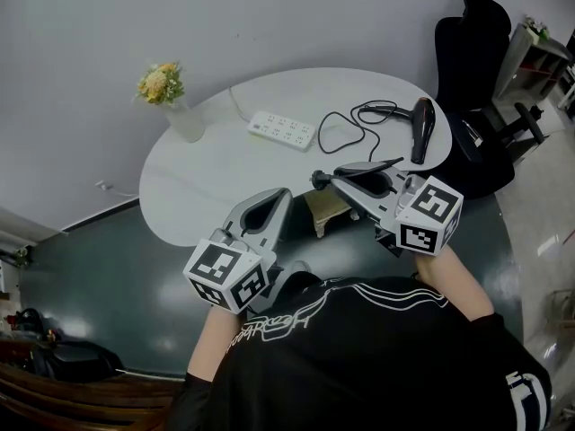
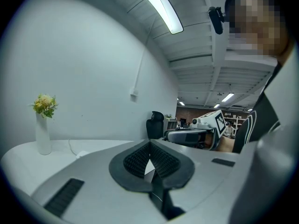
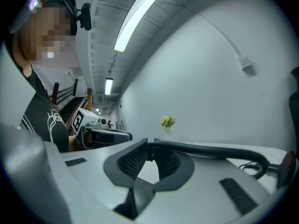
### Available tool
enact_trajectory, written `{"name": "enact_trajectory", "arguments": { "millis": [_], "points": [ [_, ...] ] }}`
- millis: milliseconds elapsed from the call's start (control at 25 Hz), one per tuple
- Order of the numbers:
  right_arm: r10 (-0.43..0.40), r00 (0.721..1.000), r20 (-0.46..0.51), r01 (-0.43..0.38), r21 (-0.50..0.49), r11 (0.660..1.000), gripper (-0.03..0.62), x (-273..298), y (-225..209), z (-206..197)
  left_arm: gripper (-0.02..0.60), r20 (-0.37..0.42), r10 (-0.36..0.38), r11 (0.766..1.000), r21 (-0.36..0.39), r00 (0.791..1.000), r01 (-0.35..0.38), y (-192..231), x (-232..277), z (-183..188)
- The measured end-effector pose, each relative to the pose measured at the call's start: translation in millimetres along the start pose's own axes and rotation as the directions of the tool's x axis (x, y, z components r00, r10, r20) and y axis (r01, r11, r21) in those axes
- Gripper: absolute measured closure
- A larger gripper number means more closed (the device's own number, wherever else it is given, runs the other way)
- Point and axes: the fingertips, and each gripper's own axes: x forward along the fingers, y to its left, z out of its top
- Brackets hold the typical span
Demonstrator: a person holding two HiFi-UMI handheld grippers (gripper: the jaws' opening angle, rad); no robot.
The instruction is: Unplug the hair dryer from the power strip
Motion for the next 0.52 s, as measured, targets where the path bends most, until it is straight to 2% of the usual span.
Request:
{"name": "enact_trajectory", "arguments": {
  "millis": [520],
  "points": [
    [0.000, 1.000, -0.023, 0.000, 0.007, 1.000, 0.565, 3.8, 5.2, -2.3, 0.578, 0.003, 0.000, 1.000, -0.020, 1.000, 0.000, 6.2, -5.0, 1.1]
  ]
}}
